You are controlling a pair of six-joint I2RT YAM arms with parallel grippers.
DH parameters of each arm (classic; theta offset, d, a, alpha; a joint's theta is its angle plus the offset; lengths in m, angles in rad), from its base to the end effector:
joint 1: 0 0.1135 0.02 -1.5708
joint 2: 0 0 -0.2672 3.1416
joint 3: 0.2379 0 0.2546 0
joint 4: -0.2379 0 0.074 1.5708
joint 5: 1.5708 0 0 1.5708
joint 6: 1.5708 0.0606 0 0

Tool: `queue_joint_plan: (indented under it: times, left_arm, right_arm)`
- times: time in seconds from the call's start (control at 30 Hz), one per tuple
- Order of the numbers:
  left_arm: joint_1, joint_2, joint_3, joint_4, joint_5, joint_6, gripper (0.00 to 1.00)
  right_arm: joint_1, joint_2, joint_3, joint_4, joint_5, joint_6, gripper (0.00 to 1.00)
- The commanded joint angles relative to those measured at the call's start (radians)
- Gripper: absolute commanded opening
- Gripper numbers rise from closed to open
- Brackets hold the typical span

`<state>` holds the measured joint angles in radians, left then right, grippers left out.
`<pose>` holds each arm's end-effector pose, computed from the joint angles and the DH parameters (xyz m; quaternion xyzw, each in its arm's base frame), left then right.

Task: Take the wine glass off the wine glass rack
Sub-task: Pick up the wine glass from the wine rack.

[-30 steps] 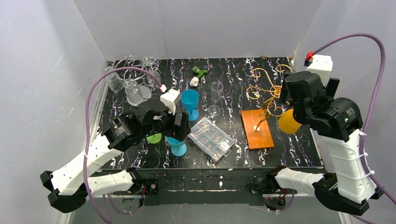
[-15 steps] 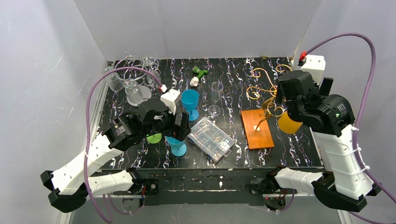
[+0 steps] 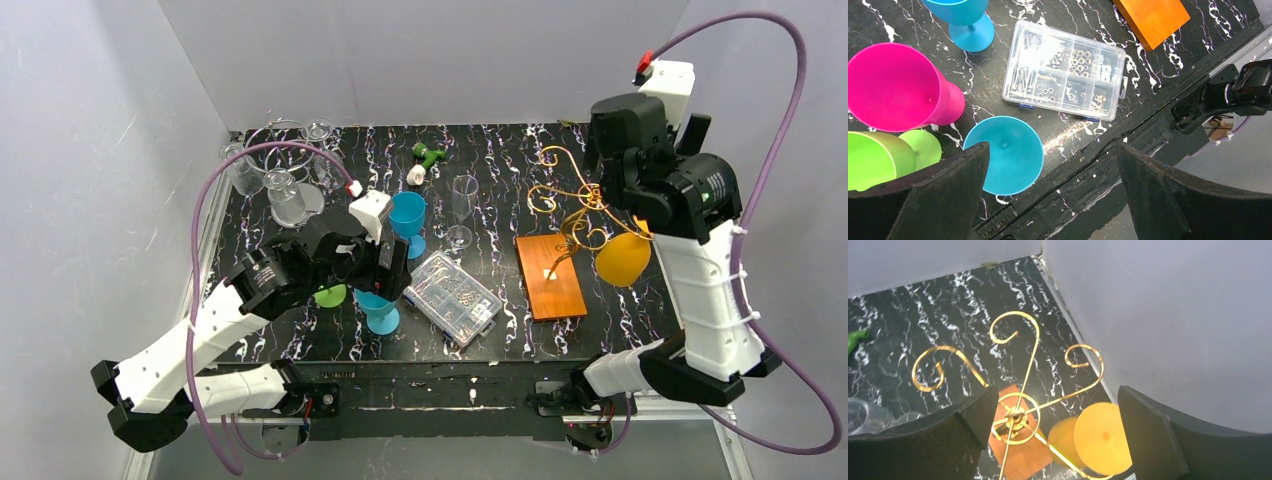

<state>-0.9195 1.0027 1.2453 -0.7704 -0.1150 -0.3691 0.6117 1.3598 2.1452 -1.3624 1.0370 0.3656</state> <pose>0.1377 -0.1691 0.3888 0.2077 0.8408 -0.2589 0.4276 0.1809 0.0632 0.5350 0.1407 0.7867 -0.1903 0.5701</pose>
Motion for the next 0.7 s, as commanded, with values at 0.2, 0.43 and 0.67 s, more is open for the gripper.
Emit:
queue_joint_plan:
  times: [0.2,0.43,0.67]
  left_arm:
    - [-0.005,0.006,0.035,0.013,0.009,0.001,0.98]
    - [-0.005,0.000,0.025,0.025,0.014,0.007,0.98]
    - [-0.006,0.010,0.023,0.040,0.034,0.003,0.98]
  right_arm:
    - [-0.214,0.006,-0.001,0.116,-0.099,-0.090,0.98]
    - [-0.233,-0.112,-0.097,0.070,-0.102,-0.055,0.98]
    - [-0.233,-0.189,-0.183,0.034,-0.186,-0.005,0.98]
